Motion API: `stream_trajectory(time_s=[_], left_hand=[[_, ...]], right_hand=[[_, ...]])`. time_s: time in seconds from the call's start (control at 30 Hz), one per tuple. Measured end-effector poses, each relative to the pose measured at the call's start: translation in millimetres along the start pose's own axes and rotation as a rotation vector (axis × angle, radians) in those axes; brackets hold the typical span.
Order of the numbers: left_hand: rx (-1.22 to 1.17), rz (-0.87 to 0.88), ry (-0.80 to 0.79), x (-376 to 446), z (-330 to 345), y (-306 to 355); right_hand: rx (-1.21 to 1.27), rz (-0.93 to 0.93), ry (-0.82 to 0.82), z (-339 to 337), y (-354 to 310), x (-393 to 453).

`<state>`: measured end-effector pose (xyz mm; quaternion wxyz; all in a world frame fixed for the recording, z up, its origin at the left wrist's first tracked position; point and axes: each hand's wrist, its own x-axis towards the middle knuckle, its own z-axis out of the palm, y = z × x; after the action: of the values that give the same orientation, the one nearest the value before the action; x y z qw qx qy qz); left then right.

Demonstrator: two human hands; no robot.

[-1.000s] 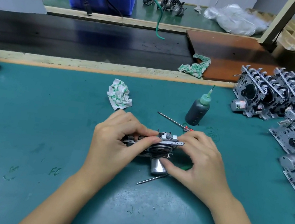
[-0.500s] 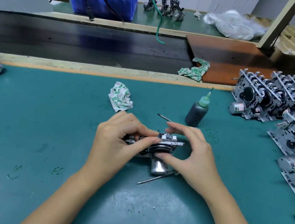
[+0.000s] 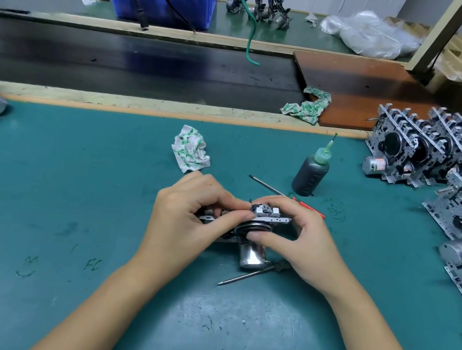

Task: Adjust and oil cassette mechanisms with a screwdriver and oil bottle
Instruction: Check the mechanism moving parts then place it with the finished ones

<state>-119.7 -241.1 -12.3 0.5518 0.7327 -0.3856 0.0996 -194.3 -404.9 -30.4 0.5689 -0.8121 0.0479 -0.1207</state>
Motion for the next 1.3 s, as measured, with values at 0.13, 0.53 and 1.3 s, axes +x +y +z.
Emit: stream_trajectory(time_s=[0.13, 0.53, 1.3], left_hand=[[0.001, 0.013, 0.007, -2, 0, 0], [0.011, -0.010, -0.003, -1, 0, -1], [0.316, 0.011, -0.217, 4, -43, 6]], right_hand=[[-0.006, 0.001, -0.036, 0, 0, -2], [-0.733, -0.145, 0.200, -4, 10, -24], [-0.910, -0.568, -0.018, -1, -55, 20]])
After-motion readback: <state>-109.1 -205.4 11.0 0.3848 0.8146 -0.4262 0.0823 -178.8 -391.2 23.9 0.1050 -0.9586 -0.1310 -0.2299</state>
